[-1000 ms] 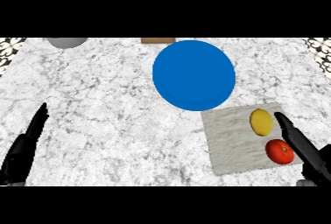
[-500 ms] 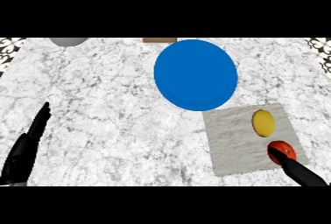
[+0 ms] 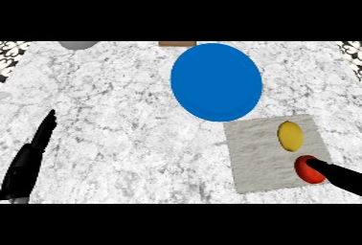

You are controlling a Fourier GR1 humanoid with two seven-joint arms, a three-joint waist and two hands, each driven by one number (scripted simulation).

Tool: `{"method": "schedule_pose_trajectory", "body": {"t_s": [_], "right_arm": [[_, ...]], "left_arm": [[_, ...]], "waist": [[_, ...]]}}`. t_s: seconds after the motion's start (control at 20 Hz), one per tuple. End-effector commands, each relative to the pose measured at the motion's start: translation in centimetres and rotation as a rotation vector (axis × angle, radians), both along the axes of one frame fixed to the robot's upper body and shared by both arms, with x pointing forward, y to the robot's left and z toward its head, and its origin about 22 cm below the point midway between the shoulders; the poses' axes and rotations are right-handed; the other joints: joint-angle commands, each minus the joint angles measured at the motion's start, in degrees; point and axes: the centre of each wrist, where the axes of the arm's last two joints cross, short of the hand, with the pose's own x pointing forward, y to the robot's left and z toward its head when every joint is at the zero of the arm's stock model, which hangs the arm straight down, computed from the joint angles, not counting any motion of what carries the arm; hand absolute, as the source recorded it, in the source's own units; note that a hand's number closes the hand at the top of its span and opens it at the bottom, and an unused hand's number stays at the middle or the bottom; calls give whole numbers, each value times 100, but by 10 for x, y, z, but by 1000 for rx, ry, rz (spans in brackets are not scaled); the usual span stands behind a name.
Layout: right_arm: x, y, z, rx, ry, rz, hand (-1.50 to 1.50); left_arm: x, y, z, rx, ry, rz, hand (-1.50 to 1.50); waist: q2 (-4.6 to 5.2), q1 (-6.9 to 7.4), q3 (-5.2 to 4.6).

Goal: Pick the lemon from the placemat and place it in the plate

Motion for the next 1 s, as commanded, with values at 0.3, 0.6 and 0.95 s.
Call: {"method": "schedule_pose_trajectory", "body": {"t_s": [0.3, 0.6, 0.95], "right_arm": [[46, -11, 2, -10, 331, 165, -150], [68, -23, -8, 8, 372, 230, -150], [71, -13, -55, 14, 407, 285, -150]], "left_arm": [[-4, 2, -11, -15, -4, 3, 0], [-5, 3, -19, 1, 2, 9, 0], [5, 2, 4, 6, -8, -4, 0]], "waist": [[1, 4, 12], [-10, -43, 15], [-12, -49, 18]]}}
